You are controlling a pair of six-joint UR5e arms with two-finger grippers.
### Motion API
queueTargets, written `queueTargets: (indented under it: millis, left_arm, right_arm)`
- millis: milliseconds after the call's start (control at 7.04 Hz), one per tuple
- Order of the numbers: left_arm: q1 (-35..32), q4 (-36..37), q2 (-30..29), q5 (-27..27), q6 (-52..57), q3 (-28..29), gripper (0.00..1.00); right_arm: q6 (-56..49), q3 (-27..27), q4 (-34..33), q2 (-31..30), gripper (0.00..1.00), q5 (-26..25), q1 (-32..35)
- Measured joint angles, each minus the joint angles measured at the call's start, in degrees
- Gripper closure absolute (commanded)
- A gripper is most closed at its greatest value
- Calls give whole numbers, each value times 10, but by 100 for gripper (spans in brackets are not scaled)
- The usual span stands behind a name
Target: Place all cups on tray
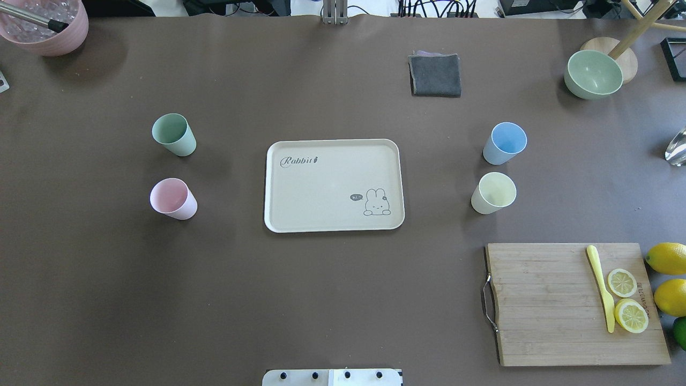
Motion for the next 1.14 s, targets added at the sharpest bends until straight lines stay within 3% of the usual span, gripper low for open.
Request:
queueTargets:
  millis: [710, 1136]
  left_arm:
    - [-14, -133, -52, 3, -45, 21, 2]
    - [-17, -214, -57, -25, -86, 36, 2]
  right_arm:
    - [21, 29, 93, 31, 0, 10, 53]
    - [28, -15, 262, 8, 0, 23, 68]
